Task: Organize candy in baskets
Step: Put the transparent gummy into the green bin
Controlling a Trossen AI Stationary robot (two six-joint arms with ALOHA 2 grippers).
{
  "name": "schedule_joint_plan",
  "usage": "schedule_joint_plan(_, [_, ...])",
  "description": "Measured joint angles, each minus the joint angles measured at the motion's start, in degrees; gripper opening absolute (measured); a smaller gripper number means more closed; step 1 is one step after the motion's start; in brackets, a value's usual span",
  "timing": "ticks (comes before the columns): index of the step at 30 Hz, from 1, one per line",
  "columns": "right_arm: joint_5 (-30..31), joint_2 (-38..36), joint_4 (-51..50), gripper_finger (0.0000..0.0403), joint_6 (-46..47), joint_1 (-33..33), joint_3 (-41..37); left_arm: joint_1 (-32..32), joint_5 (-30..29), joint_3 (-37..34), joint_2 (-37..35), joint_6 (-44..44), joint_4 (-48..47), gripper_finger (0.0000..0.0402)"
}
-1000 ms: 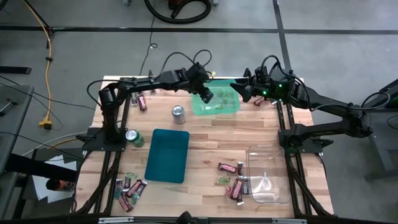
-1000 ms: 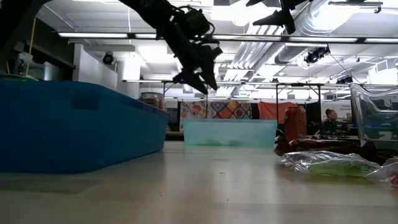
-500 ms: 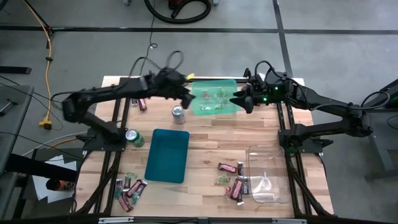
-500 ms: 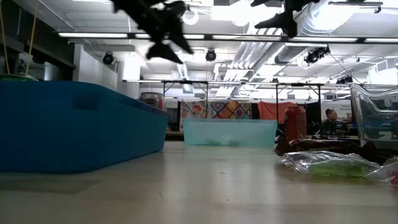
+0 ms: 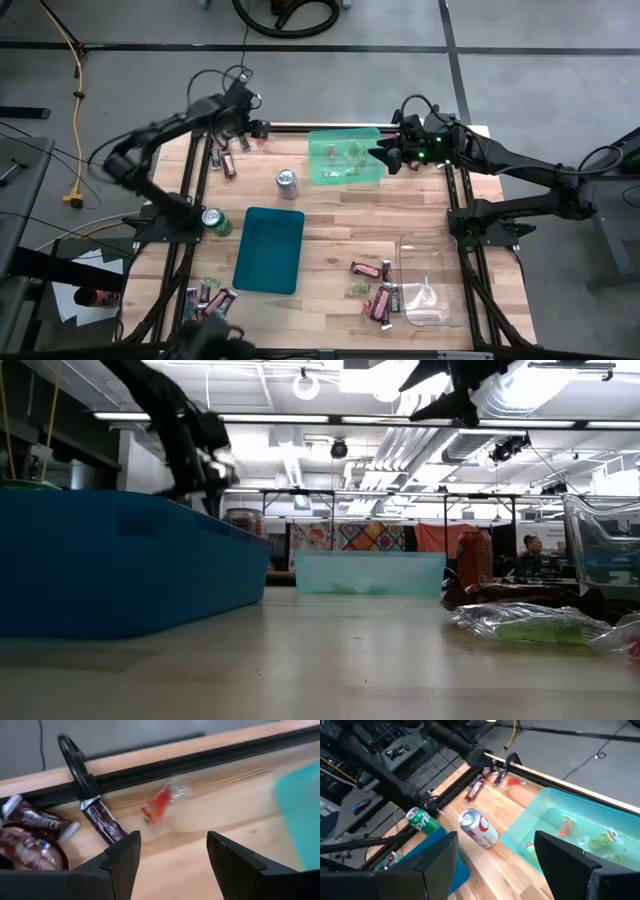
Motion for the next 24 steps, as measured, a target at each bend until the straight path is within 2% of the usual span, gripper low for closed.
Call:
schedule_joint_plan(4, [0.0,1.41,0.03,0.0259,1.34,-0.08,0.0,1.46,2.53,4.36,9.3,3.75,-0.46,0.0213])
schedule_joint_plan(10, [0.0,2.64,0.01,0.0259,2.85,-0.06,0.0,0.98,2.23,10.07,18.11,8.47,-0.5,0.0213])
schedule_joint_plan(15, [0.02,2.62,0.08,0.0259,4.29,-0.08,0.0,1.02,-1.08,12.14,22.42,9.95,-1.8,0.0213])
schedule_joint_plan(24, [2.96,2.62,0.12,0.0259,6.8,-0.04,0.0,0.93,-0.56,12.87,27.7,12.14,-4.01,0.0212])
